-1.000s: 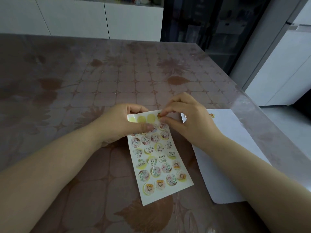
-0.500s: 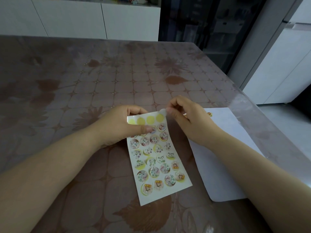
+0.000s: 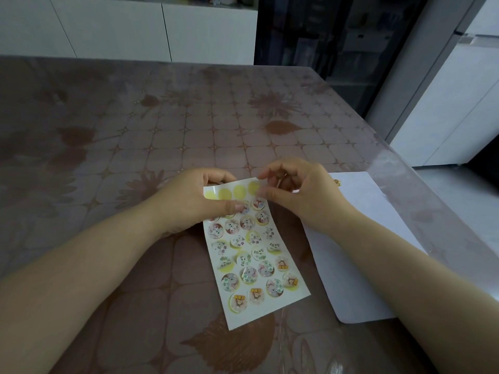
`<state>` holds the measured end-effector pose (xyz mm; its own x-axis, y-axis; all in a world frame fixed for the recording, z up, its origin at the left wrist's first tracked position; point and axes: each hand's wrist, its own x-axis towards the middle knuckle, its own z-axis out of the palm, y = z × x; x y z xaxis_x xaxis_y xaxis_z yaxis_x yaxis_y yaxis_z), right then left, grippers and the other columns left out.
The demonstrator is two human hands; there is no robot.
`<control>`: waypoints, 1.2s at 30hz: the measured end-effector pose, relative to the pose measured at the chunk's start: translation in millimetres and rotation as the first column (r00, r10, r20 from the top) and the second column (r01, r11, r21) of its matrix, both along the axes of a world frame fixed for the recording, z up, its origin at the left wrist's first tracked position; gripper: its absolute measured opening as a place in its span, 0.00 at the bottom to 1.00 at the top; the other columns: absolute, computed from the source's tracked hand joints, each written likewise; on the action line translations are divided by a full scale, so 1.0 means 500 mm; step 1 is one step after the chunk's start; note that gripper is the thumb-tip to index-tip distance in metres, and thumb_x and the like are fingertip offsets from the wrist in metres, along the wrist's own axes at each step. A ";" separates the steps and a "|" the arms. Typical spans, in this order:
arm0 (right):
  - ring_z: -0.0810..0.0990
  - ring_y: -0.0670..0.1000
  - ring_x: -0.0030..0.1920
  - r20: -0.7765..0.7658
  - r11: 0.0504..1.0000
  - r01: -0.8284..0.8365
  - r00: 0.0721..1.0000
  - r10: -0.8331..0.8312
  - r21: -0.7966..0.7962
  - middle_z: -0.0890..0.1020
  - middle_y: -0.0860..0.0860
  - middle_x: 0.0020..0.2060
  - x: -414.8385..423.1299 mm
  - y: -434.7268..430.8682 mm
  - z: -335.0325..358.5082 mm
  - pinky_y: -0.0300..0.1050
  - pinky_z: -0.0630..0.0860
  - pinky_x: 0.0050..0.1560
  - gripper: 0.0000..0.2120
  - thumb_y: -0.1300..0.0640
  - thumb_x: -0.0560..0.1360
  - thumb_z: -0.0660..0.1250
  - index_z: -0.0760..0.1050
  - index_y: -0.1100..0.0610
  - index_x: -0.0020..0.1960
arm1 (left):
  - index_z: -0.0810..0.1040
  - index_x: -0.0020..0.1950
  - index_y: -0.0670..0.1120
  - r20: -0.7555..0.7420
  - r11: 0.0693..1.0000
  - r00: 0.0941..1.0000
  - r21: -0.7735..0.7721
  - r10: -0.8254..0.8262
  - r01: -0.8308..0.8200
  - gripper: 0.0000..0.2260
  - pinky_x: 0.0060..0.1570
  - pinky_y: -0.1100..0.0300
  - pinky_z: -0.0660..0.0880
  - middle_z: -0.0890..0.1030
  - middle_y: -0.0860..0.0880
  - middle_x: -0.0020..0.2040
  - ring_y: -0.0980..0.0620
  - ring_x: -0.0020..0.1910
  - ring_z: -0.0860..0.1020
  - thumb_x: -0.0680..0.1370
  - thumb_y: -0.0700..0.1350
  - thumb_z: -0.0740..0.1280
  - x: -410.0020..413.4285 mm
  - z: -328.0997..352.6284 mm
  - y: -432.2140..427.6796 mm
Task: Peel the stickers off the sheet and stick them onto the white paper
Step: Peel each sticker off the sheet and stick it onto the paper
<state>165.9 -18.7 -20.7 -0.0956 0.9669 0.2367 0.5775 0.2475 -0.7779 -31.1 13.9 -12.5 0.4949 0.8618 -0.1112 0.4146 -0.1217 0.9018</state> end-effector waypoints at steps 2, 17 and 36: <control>0.73 0.40 0.33 0.005 0.999 0.033 0.999 -0.034 0.032 0.79 0.44 0.36 0.000 0.003 0.002 0.30 0.71 0.36 0.04 0.56 0.71 0.71 0.78 0.49 0.41 | 0.82 0.44 0.47 -0.006 1.000 1.000 0.007 0.002 -0.002 0.07 0.34 0.68 0.77 0.86 0.50 0.41 0.58 0.35 0.83 0.69 0.42 0.76 0.001 0.001 0.000; 0.76 0.43 0.30 -0.318 0.973 0.150 0.927 -0.199 -0.173 0.81 0.47 0.30 0.067 0.004 0.046 0.34 0.73 0.36 0.03 0.57 0.73 0.69 0.80 0.56 0.42 | 0.82 0.46 0.49 -0.030 1.000 1.000 -0.007 0.008 -0.008 0.08 0.33 0.70 0.76 0.86 0.53 0.42 0.57 0.36 0.84 0.69 0.42 0.76 0.001 -0.001 0.001; 0.81 0.42 0.33 0.167 0.814 0.489 0.872 -0.459 -0.313 0.85 0.49 0.34 0.253 -0.007 0.049 0.36 0.77 0.41 0.03 0.60 0.69 0.72 0.82 0.53 0.38 | 0.82 0.44 0.58 -0.077 1.000 0.997 0.022 0.005 -0.003 0.09 0.40 0.61 0.76 0.86 0.55 0.39 0.56 0.37 0.84 0.66 0.49 0.76 0.005 -0.001 -0.002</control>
